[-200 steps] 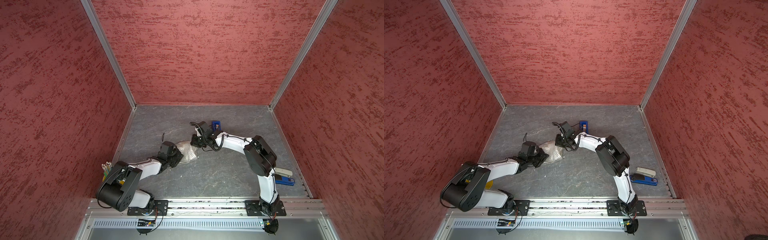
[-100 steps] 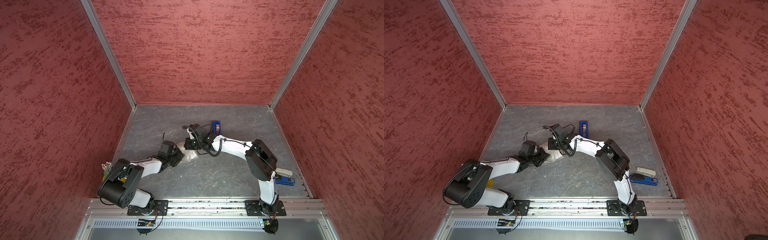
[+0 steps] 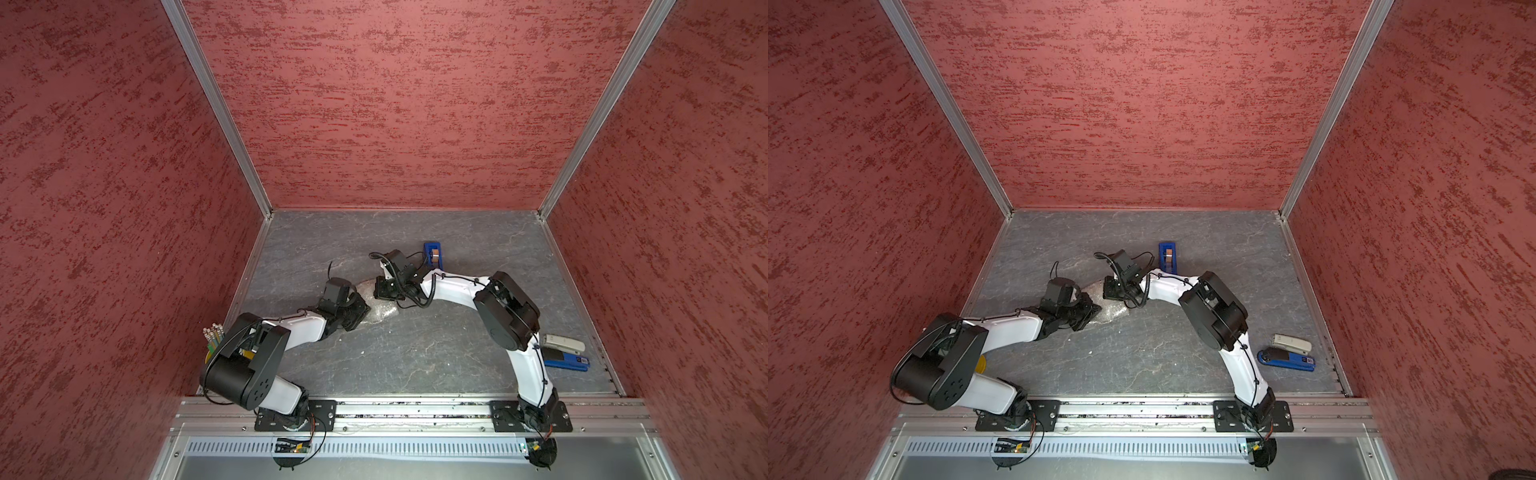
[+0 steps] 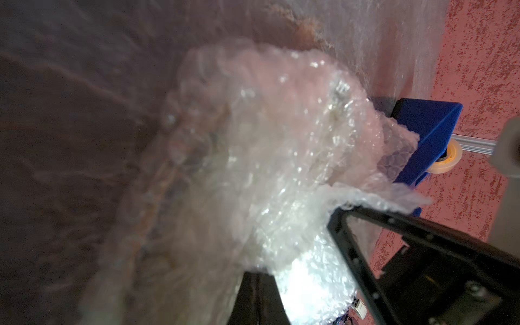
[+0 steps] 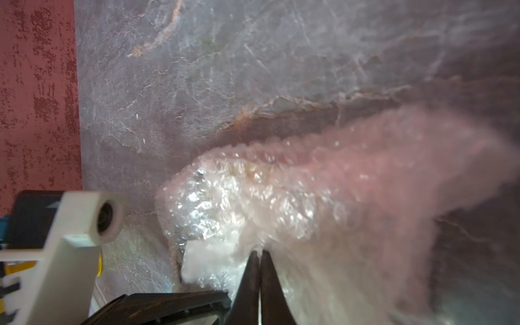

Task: Wrap dinner plates in bubble wrap
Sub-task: Adjust the bubble wrap at the center of the board.

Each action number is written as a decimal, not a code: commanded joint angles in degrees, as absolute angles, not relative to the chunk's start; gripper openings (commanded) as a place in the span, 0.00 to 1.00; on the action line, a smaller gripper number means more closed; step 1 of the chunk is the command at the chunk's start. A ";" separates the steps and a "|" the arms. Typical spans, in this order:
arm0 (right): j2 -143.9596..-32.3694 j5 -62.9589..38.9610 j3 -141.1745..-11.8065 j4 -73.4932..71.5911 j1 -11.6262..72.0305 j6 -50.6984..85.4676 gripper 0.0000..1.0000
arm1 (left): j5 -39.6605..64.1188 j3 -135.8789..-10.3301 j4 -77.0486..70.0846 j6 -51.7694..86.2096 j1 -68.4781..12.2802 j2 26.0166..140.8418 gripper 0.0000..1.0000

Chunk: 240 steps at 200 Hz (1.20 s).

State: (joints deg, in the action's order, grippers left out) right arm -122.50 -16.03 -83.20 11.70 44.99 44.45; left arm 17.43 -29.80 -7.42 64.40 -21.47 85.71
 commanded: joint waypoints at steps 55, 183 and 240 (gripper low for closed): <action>-123.71 -18.26 -80.35 9.55 44.98 48.66 0.06 | 17.47 -39.23 -7.35 63.85 -18.98 92.73 0.03; -126.02 -13.12 -92.09 18.46 40.87 43.64 0.12 | 18.98 -35.53 -7.03 63.37 -18.62 94.82 0.02; -132.96 -7.55 -100.34 26.00 40.78 36.30 0.18 | 20.24 -35.57 -4.97 62.89 -18.37 94.83 0.02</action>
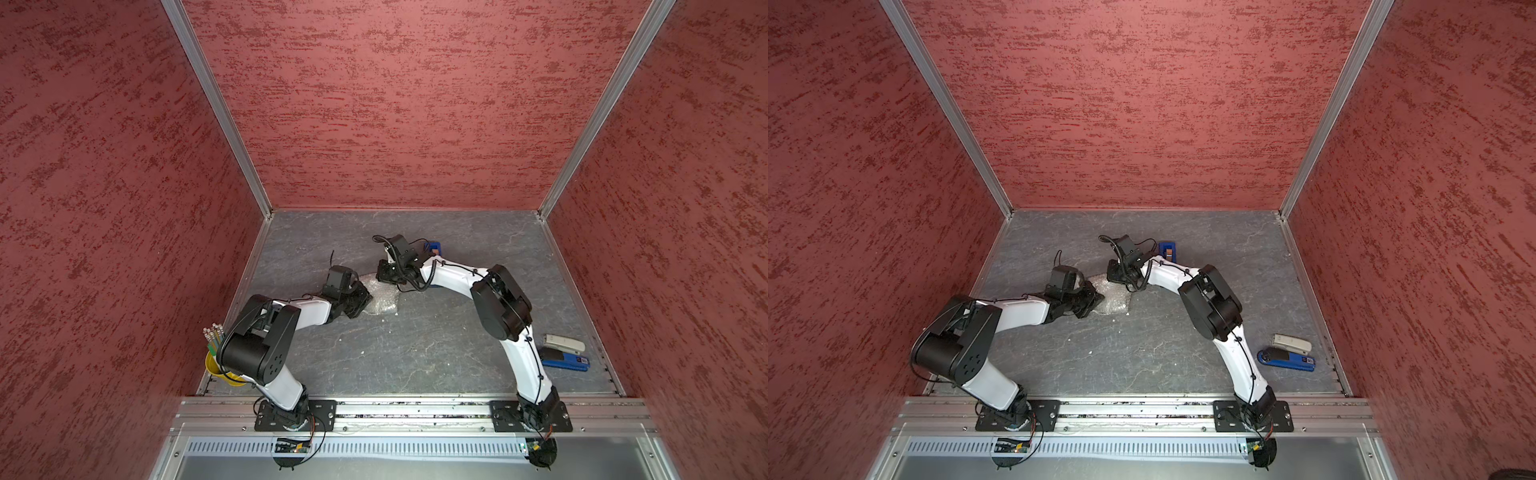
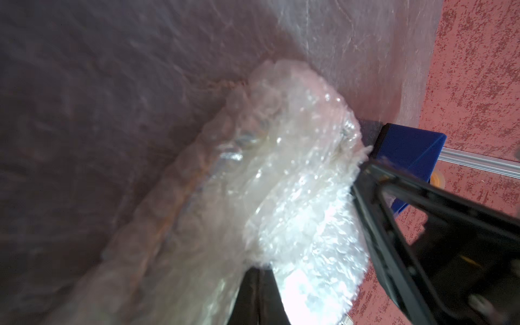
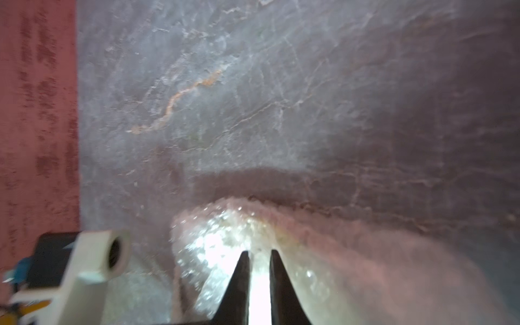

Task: Wrap dinner plates in bubble wrap
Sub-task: Adjust the bubble wrap at the center of the board.

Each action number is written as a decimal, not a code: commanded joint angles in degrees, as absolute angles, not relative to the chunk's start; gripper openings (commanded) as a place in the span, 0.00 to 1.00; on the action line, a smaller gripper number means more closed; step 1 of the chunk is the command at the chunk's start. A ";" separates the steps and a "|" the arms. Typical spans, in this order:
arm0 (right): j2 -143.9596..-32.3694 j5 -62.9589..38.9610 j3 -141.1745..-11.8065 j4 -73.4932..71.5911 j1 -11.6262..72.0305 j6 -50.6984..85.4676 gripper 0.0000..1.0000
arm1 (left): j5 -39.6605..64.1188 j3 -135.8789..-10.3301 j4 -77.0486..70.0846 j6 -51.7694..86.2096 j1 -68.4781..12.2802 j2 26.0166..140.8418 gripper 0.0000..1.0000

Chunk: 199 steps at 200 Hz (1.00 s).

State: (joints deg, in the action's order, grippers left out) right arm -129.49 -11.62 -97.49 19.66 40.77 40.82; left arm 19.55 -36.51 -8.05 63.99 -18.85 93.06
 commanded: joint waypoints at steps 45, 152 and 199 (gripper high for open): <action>-134.18 -9.87 -99.58 26.50 40.78 35.95 0.17 | 21.71 -39.29 -0.92 62.76 -17.67 93.02 0.04; -131.34 -15.89 -96.93 24.28 40.69 41.08 0.15 | 19.51 -53.71 0.20 61.70 -16.97 102.43 0.02; -129.54 -16.75 -98.36 24.90 40.10 41.88 0.15 | 18.83 -51.26 -2.10 61.97 -16.31 104.98 0.00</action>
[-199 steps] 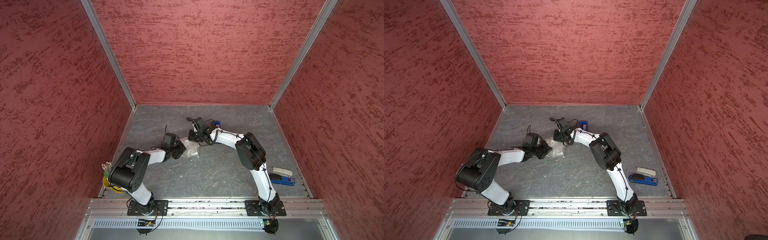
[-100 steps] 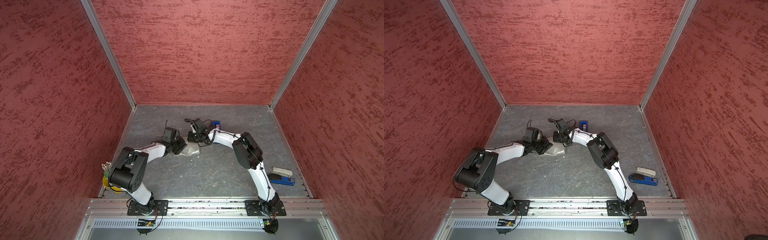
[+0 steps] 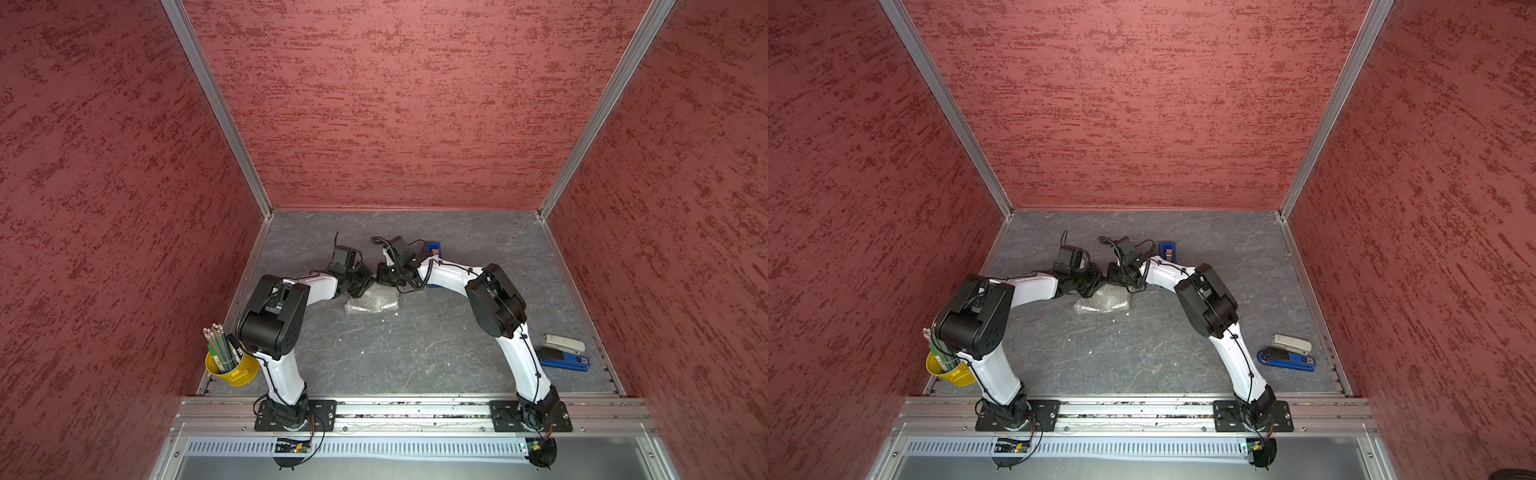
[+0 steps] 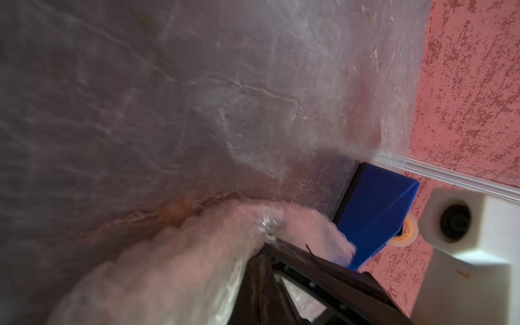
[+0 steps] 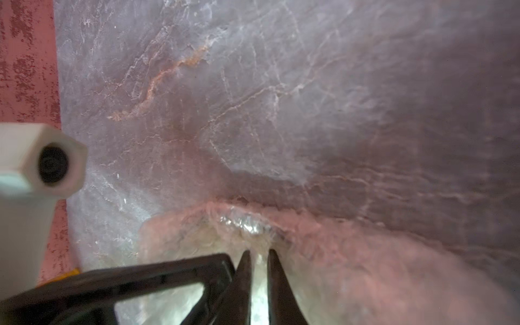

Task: Wrap dinner plates in bubble wrap
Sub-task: Adjust the bubble wrap at the center of the board, then pull the tape from the tape cutter.

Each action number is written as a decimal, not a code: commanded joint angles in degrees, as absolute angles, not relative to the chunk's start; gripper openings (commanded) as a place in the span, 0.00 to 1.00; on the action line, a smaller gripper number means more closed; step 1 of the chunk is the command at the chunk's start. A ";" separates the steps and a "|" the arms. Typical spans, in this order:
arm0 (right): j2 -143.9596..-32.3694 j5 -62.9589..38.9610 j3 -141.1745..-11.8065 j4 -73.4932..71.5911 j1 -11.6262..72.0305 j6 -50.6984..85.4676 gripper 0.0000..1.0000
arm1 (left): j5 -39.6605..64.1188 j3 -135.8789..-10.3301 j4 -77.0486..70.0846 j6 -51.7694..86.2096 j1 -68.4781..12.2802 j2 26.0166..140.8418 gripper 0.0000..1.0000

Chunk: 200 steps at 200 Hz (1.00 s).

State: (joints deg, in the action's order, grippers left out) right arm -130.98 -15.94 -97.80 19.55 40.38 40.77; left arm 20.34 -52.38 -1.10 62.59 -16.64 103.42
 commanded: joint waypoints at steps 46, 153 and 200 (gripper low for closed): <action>-119.56 -10.89 -100.08 27.52 39.29 39.02 0.34 | 19.29 -49.81 -2.63 60.52 -15.64 106.68 0.00; -95.78 -33.19 -66.09 9.70 14.83 35.65 0.42 | 20.79 -49.04 -3.03 59.46 -16.04 106.43 0.00; -104.39 -37.76 -69.06 10.77 11.85 32.25 0.36 | 21.66 -48.57 -3.56 58.63 -15.91 106.15 0.00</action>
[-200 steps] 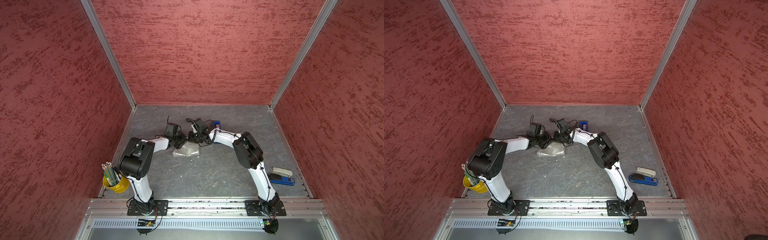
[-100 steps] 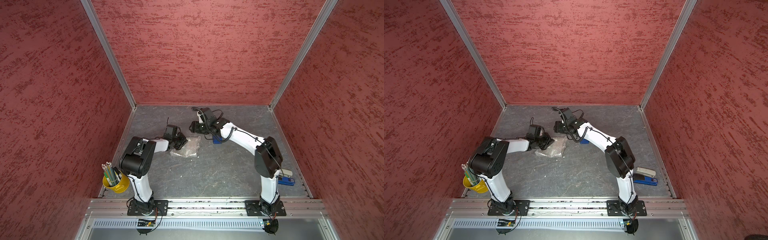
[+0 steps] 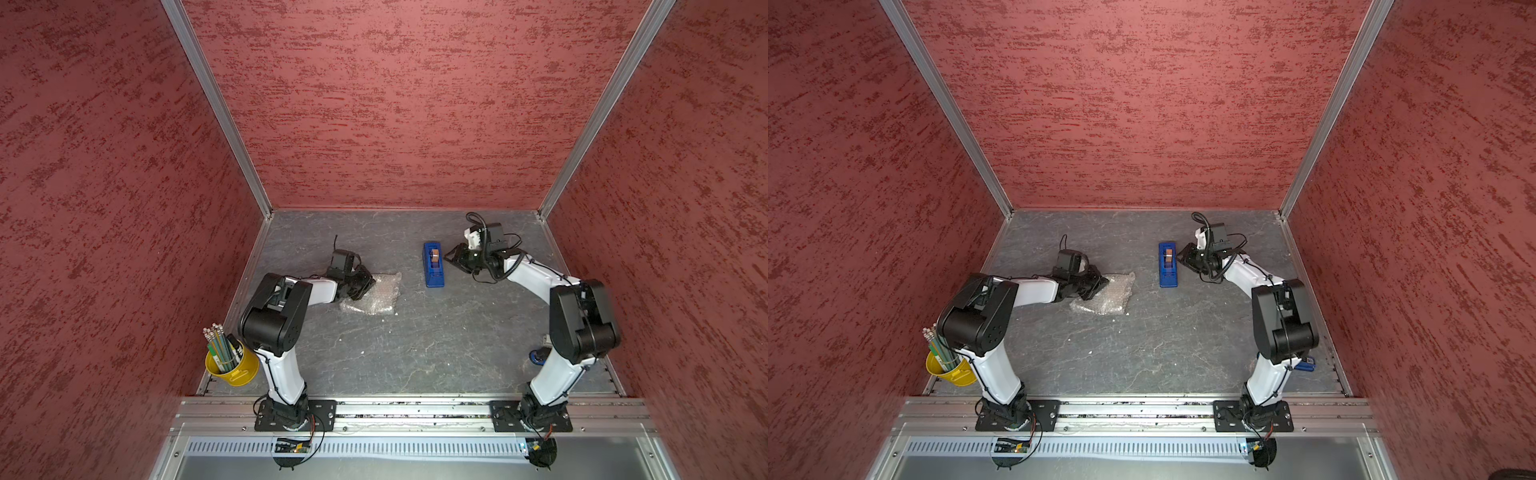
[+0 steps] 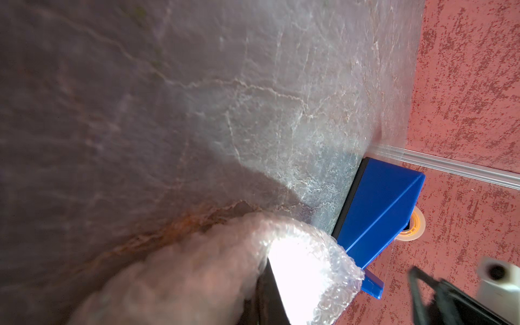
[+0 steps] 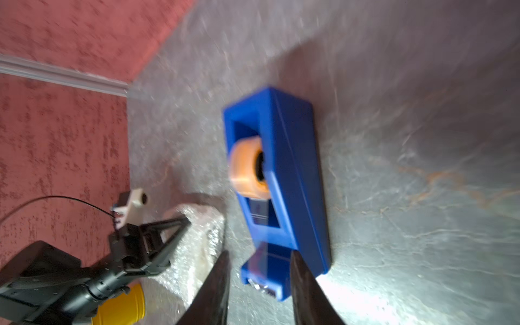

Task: Wrap dinner plates in bubble wrap
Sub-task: Pull the tape from the tape cutter.

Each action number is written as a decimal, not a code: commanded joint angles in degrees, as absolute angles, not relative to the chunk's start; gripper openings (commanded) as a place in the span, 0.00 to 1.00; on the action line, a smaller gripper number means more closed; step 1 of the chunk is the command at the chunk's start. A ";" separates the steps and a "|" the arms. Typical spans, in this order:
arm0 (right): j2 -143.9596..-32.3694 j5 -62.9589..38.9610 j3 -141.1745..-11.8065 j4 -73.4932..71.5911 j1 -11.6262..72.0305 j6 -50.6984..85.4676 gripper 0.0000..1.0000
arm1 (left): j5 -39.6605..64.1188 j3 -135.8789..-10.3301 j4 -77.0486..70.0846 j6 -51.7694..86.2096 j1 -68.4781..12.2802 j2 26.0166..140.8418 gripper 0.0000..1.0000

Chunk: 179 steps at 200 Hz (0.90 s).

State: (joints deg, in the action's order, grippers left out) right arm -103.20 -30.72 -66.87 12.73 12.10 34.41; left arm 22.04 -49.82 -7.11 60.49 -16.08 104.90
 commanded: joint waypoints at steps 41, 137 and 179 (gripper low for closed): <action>-107.69 -39.99 -69.70 8.63 11.65 32.67 0.33 | 21.88 -47.65 -3.69 58.43 -15.82 106.08 0.00; -112.15 -40.12 -72.04 10.17 11.69 32.34 0.21 | 21.97 -47.12 -3.25 58.45 -15.82 105.19 0.00; -111.15 -41.30 -72.00 9.55 11.69 32.69 0.06 | 21.96 -46.45 -3.47 58.62 -15.82 105.04 0.00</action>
